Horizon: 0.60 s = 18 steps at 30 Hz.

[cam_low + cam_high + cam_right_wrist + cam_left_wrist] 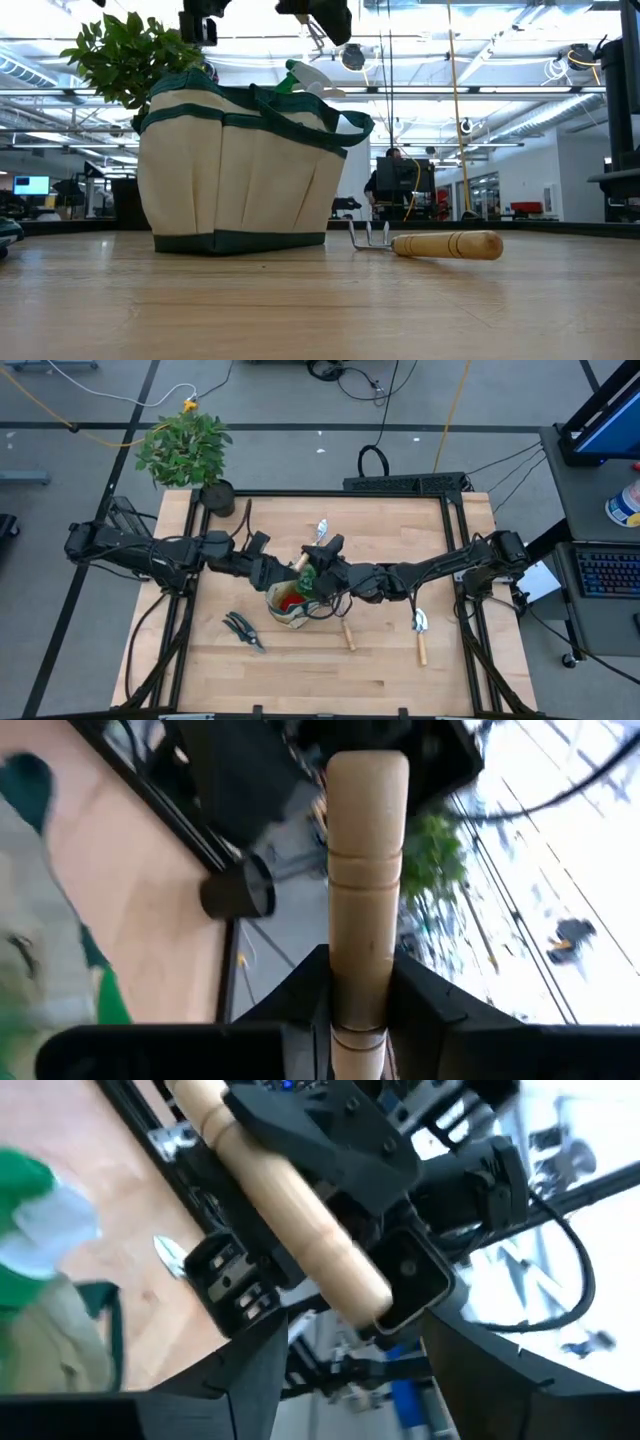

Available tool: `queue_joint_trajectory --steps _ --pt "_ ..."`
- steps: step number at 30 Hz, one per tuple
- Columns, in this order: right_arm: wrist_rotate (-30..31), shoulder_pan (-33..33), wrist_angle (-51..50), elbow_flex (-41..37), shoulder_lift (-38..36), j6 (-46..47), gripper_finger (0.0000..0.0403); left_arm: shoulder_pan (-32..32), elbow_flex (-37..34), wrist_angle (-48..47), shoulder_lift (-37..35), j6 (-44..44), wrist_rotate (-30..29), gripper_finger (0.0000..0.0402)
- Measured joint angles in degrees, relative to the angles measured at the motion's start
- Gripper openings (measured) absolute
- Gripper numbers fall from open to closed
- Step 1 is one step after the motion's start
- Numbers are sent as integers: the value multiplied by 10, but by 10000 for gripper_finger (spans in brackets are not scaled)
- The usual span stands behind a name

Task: Pick & Place Garden tools in Gardening bag
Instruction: Put the brown hand rake into the brown bag

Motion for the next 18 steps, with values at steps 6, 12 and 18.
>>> queue_joint_trajectory --steps 6,12,18 --pt "54 -1 11 0 -11 0 61 16 0 -90 -42 104 -1 228" --pt "76 0 16 0 -41 48 61 20 0 -178 -88 213 -34 223" --pt "34 6 12 0 -86 219 61 17 0 -271 -125 281 -65 223"
